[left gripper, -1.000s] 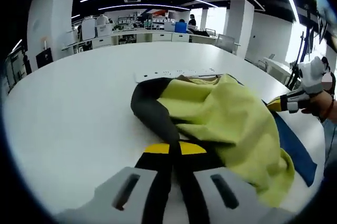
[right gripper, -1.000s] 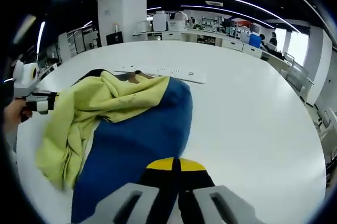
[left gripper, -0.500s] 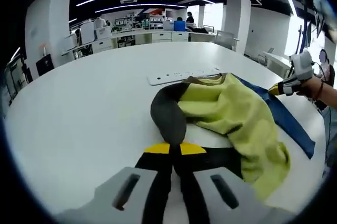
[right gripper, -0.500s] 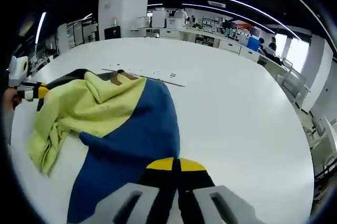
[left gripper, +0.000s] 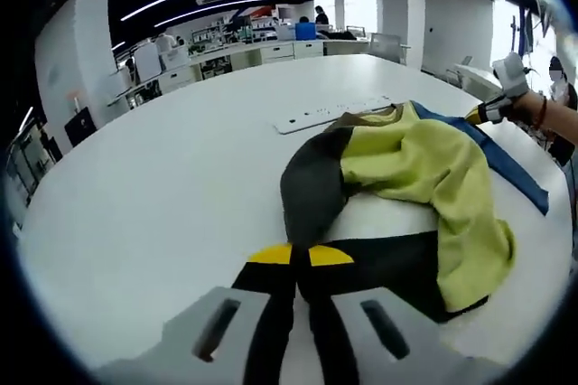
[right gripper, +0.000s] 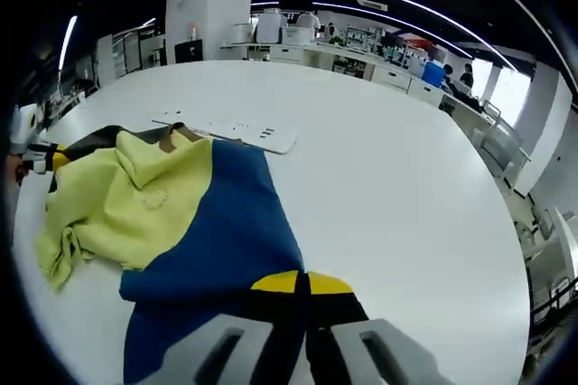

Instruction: Fold the garment on the visible template until the final outline fits inside the template.

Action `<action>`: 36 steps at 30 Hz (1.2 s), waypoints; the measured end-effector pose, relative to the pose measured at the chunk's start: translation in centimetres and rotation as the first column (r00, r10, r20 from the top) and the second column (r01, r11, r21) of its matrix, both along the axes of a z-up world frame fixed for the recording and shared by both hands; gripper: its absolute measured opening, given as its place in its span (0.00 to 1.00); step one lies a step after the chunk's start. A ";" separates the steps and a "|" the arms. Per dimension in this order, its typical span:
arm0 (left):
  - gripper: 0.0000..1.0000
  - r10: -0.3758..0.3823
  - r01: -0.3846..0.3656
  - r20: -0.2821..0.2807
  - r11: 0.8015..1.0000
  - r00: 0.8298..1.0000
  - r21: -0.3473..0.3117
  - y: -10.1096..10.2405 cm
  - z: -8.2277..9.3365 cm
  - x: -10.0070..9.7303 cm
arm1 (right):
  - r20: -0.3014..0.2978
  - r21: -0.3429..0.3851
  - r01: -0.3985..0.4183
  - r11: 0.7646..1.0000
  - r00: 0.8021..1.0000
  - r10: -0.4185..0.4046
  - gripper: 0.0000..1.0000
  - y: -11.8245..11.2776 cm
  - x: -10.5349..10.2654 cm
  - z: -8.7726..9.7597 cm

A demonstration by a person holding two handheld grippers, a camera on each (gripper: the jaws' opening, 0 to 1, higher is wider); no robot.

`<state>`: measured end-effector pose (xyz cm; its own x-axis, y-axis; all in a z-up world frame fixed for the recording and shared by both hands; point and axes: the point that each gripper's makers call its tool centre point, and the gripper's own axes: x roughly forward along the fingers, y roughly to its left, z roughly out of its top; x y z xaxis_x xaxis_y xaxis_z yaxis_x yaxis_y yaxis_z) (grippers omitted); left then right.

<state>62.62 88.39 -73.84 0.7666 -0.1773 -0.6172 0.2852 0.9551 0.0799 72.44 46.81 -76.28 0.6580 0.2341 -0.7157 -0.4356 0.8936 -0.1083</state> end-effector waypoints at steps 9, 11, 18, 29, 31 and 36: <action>0.00 0.043 -0.042 -0.022 0.998 0.999 0.047 2.8 -0.3 0.3 | 0.000 -0.007 0.028 1.000 1.000 -0.028 0.00 -0.5 1.0 0.2; 0.00 0.046 -0.044 -0.033 0.997 0.998 0.057 3.1 -0.5 0.3 | -0.002 -0.011 0.033 0.999 0.999 -0.033 0.00 -0.6 1.2 0.2; 0.00 0.084 -0.081 -0.055 0.995 0.995 0.058 4.0 -0.7 0.4 | -0.012 -0.027 0.049 0.998 0.999 -0.049 0.00 -1.5 1.6 0.2; 0.01 0.132 -0.130 -0.063 0.991 0.989 0.039 4.8 -0.6 -0.1 | -0.038 -0.017 0.056 0.998 0.998 -0.057 0.00 -1.9 1.3 -0.1; 0.03 0.132 -0.131 -0.046 0.991 0.990 0.031 4.7 -0.3 -0.1 | -0.046 -0.011 0.079 0.997 0.996 -0.080 0.03 -2.2 1.1 -0.2; 0.35 0.126 -0.126 -0.017 0.992 0.992 -0.013 4.0 0.3 -0.4 | -0.062 0.064 0.132 0.989 0.990 -0.128 0.18 -2.5 0.6 0.6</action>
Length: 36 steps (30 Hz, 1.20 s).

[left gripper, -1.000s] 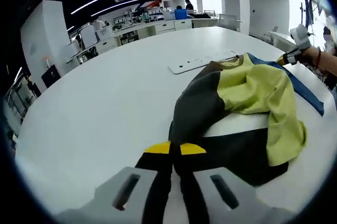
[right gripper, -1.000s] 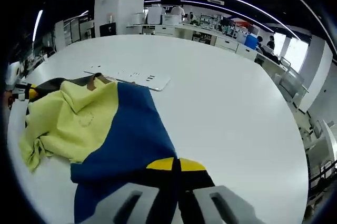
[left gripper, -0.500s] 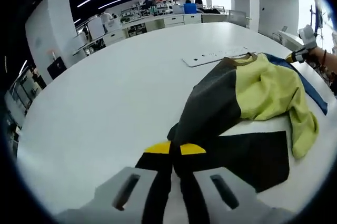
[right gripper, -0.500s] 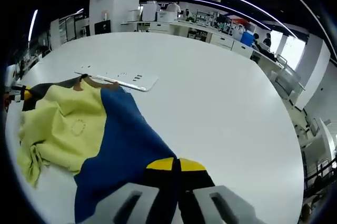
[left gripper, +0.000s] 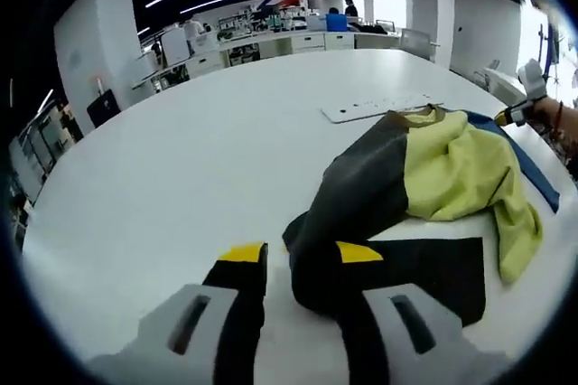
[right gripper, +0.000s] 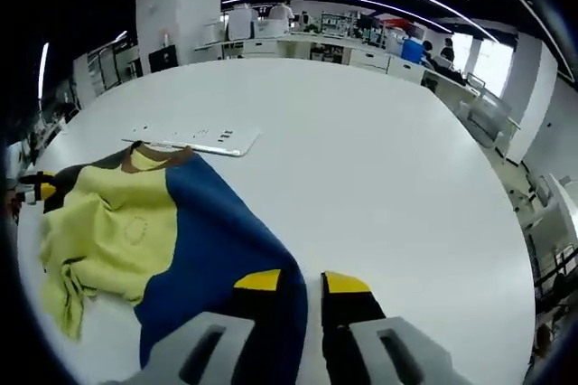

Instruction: Fold the garment on the visible template until the final outline fits inside the template.

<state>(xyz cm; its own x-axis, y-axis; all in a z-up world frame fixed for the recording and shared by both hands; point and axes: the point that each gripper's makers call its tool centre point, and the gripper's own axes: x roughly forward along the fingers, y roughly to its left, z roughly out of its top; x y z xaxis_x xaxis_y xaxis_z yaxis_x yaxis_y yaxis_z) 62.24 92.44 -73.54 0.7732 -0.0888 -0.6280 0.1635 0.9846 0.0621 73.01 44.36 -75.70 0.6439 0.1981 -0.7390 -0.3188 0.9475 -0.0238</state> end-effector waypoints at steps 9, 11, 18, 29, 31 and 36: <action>0.52 -0.011 0.016 0.067 0.997 0.998 -0.074 -1.6 1.7 -2.2 | -0.030 0.140 -0.003 0.990 1.000 0.008 0.47 1.4 -3.7 1.7; 0.52 -0.038 0.045 0.084 0.996 0.996 -0.075 -2.4 2.2 -2.9 | -0.032 0.145 -0.016 0.989 0.999 0.021 0.49 1.7 -4.7 1.9; 0.51 -0.091 0.101 0.105 0.990 0.990 -0.095 -5.2 3.2 -5.1 | -0.054 0.180 -0.067 0.981 0.995 0.078 0.50 3.1 -9.7 2.2; 0.42 -0.201 0.207 0.105 0.978 0.974 -0.041 -9.2 2.2 -7.4 | -0.016 0.201 -0.129 0.971 0.991 0.135 0.46 4.5 -14.8 2.3; 0.42 -0.217 0.222 0.102 0.974 0.971 -0.045 -10.0 1.9 -7.7 | -0.029 0.214 -0.140 0.967 0.988 0.150 0.46 4.9 -15.8 1.8; 0.40 -0.252 0.255 0.078 0.967 0.965 -0.029 -11.4 0.4 -8.1 | -0.050 0.195 -0.156 0.968 0.984 0.168 0.41 5.4 -18.1 0.5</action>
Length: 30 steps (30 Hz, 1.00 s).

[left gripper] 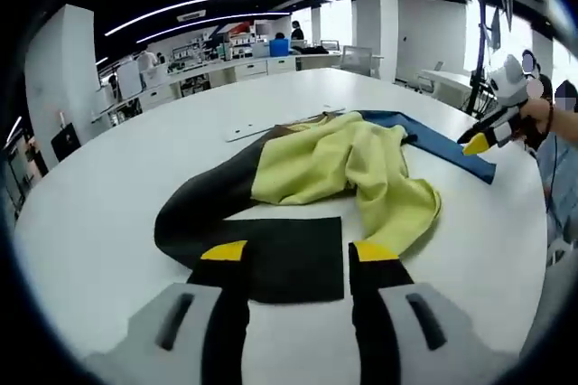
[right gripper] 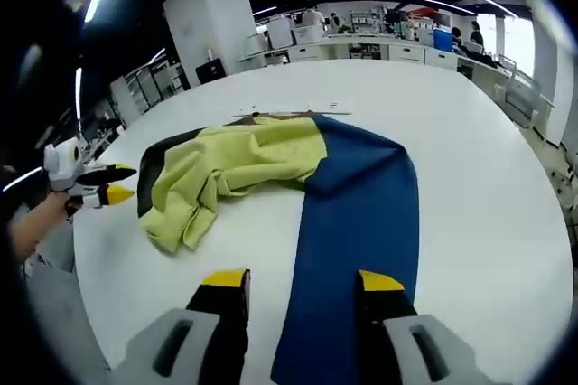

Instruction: Fold the garment on the visible template until the final outline fits inside the template.

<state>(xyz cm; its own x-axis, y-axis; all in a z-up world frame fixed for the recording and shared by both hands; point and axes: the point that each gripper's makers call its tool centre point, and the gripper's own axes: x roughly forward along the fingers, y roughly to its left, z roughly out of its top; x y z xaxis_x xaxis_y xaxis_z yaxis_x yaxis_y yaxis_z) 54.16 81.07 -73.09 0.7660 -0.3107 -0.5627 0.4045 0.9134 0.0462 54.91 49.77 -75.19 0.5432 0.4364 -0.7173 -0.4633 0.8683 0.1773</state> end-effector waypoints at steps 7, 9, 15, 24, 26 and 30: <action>0.33 0.017 -0.017 -0.015 1.000 1.000 0.009 -0.5 -1.6 0.2 | 0.030 -0.102 0.019 0.995 0.999 -0.016 0.31 -1.3 -1.5 -0.9; 0.31 0.029 -0.029 -0.022 0.999 0.999 -0.016 -0.8 -1.9 0.3 | 0.038 -0.115 0.025 0.993 0.999 -0.021 0.28 -1.5 -1.8 -1.0; 0.28 0.050 -0.050 -0.037 0.999 0.998 -0.020 -1.2 -2.9 0.2 | 0.024 -0.132 0.025 0.991 0.999 -0.022 0.27 -1.5 -3.0 -1.7; 0.23 0.076 -0.077 -0.056 0.997 0.996 -0.006 -1.1 -3.7 0.2 | 0.056 -0.155 0.066 0.986 0.997 -0.058 0.14 -2.2 -3.2 -2.1; 0.22 0.089 -0.090 -0.063 0.996 0.994 -0.021 -1.1 -3.7 0.2 | 0.063 -0.186 0.061 0.981 0.997 -0.050 0.09 -2.6 -3.3 -2.2; 0.04 0.102 -0.102 -0.071 0.995 0.992 -0.004 -0.5 -3.8 0.1 | 0.057 -0.186 0.058 0.981 0.997 -0.048 0.00 -3.0 -3.3 -2.2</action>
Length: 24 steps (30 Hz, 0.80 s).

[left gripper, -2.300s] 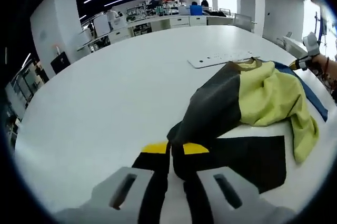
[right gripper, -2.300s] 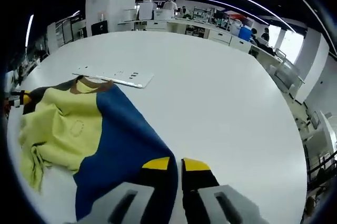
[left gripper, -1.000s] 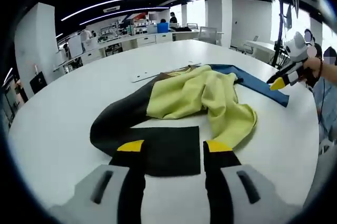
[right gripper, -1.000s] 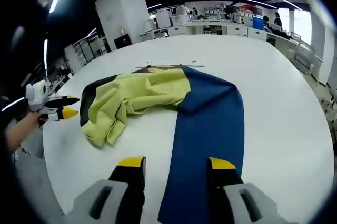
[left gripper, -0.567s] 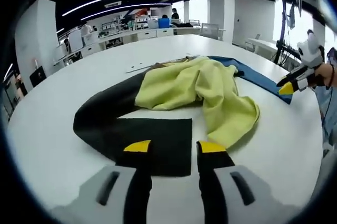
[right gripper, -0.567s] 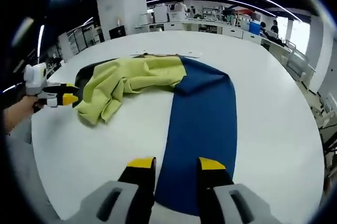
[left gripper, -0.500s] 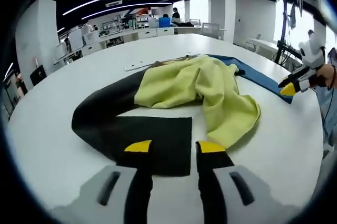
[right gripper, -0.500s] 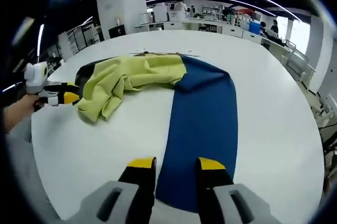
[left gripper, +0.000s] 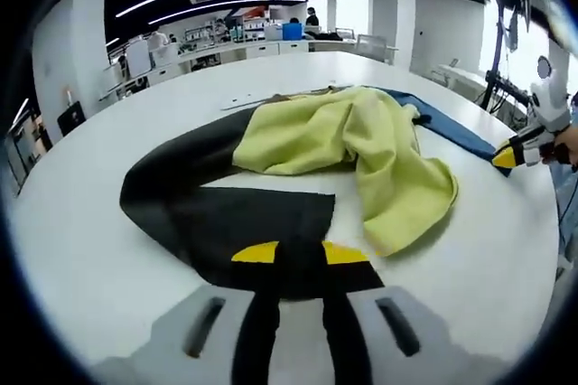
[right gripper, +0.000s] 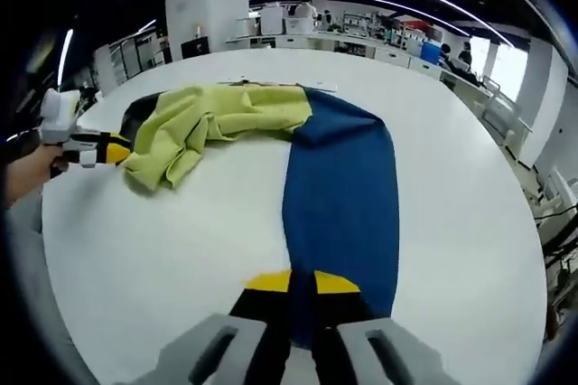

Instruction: Fold the garment on the visible template until the final outline fits inside the template.

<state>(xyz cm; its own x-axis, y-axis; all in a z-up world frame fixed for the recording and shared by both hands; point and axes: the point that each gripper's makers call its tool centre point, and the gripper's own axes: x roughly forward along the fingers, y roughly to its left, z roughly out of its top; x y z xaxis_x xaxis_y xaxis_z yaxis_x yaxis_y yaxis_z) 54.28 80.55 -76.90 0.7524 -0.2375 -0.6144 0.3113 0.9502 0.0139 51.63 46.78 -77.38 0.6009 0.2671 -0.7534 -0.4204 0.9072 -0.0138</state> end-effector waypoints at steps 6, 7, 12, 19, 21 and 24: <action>0.02 0.014 -0.014 -0.020 1.000 1.000 0.002 1.0 -0.1 -0.4 | -0.011 -0.058 -0.002 0.998 1.000 0.002 0.00 -2.6 0.3 0.0; 0.02 0.019 -0.018 -0.028 1.000 0.999 0.007 1.3 -0.1 -0.6 | -0.011 -0.064 0.004 0.998 1.000 -0.004 0.00 -3.2 0.4 0.0; 0.02 0.012 -0.010 -0.038 0.999 0.999 0.041 2.9 0.1 -1.6 | -0.008 -0.091 0.037 0.995 0.999 -0.038 0.00 -6.7 1.2 0.0; 0.02 0.010 -0.006 -0.038 0.995 0.999 0.099 5.7 0.4 -2.7 | -0.015 -0.110 0.090 0.990 0.996 -0.092 0.00 -10.9 2.6 0.1; 0.02 0.019 -0.015 -0.042 0.994 0.999 0.104 6.2 0.6 -3.2 | -0.016 -0.119 0.102 0.988 0.994 -0.105 0.00 -11.9 2.9 0.1; 0.02 0.036 -0.031 -0.043 0.993 0.998 0.112 6.9 0.7 -3.7 | -0.012 -0.138 0.105 0.985 0.994 -0.108 0.00 -13.2 3.5 0.2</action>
